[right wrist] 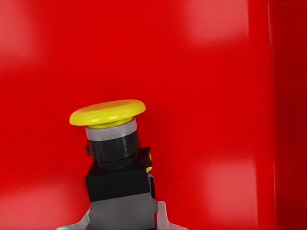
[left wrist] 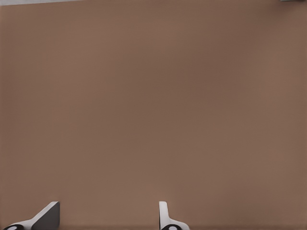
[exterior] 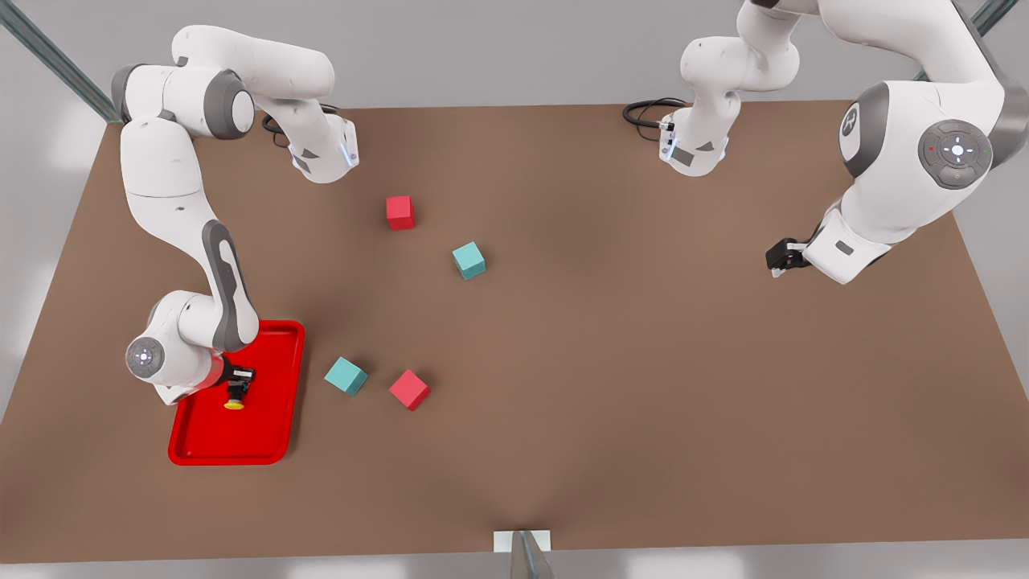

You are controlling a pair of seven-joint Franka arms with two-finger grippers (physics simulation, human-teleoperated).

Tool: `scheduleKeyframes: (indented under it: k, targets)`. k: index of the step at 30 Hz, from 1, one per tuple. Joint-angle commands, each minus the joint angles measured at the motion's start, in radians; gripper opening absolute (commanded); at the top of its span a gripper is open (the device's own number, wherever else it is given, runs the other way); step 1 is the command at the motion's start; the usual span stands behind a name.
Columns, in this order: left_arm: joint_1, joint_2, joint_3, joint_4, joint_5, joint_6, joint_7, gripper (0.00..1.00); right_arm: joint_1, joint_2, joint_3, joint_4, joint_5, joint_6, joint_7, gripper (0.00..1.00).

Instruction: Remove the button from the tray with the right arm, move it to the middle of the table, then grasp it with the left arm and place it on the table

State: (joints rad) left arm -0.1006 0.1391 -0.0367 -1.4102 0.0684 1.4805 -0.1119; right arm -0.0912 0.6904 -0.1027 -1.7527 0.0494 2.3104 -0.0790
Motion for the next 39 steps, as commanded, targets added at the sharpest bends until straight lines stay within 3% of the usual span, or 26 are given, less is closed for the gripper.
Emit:
scheduleKeyframes:
  k: [1, 3, 12, 20, 25, 39]
  targets:
    - [0.001, -0.001, 0.0, 0.0, 0.001, 0.0, 0.0, 1.0, -0.001, 0.0, 0.0, 0.001, 0.0, 0.0, -0.016, 0.51]
    - [0.001, -0.001, 0.0, 0.0, 0.001, 0.0, 0.0, 1.0, 0.001, 0.0, 0.0, 0.006, 0.0, 0.0, -0.016, 0.42]
    - [0.001, -0.001, 0.0, 0.0, 0.001, 0.001, 0.0, 1.0, 0.022, -0.008, 0.0, 0.009, -0.003, 0.0, -0.018, 0.43]
    - [0.001, -0.001, 0.0, 0.0, 0.001, 0.001, 0.0, 1.0, 0.028, -0.003, 0.005, 0.006, -0.003, 0.001, -0.021, 0.49]
    - [0.001, -0.001, 0.0, 0.0, 0.002, 0.001, 0.0, 1.0, 0.022, -0.002, 0.011, 0.009, -0.003, 0.009, -0.021, 0.62]
    - [0.001, -0.001, 0.0, 0.0, 0.002, 0.001, 0.0, 1.0, 0.021, 0.012, 0.011, 0.022, -0.002, 0.053, -0.012, 0.62]
